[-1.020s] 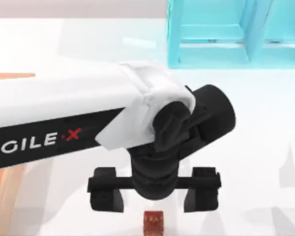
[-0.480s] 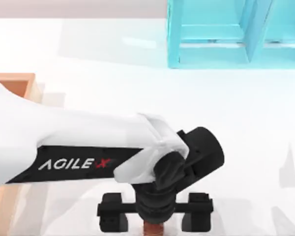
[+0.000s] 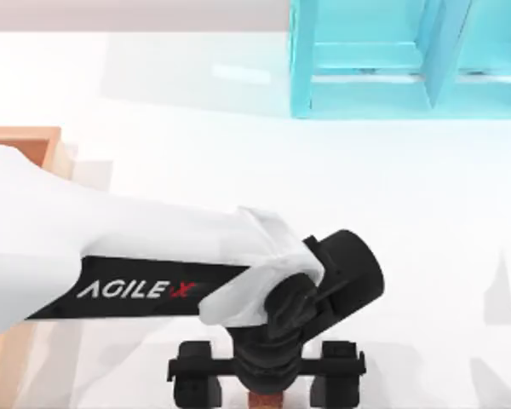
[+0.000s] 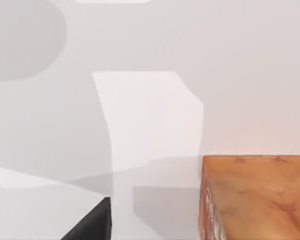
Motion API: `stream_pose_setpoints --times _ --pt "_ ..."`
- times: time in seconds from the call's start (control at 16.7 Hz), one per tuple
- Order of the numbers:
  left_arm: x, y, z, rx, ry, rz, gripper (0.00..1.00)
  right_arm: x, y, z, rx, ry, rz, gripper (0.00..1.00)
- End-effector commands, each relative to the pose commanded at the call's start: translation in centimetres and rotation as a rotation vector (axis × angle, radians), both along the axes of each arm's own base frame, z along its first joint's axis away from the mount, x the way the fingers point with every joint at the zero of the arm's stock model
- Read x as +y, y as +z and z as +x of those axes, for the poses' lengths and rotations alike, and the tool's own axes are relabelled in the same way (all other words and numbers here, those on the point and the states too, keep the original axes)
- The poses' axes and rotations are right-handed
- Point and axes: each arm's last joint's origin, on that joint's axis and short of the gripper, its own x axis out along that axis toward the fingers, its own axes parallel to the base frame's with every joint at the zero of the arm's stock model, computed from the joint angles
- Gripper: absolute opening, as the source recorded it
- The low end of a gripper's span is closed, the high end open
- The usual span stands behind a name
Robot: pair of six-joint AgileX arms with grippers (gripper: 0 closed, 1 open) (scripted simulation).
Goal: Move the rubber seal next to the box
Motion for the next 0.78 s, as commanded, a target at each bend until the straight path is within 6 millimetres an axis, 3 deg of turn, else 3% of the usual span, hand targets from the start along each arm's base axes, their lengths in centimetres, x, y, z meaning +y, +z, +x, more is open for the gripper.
stream_pose_setpoints --times 0.66,0.78 --pt "0.00 0.00 0.00 0.000 0.000 0.000 0.02 0.00 0.00 0.00 0.000 0.000 0.000 1.00" --pt "0.00 0.00 0.00 0.000 0.000 0.000 0.00 0.00 0.00 0.00 0.000 0.000 0.000 1.00"
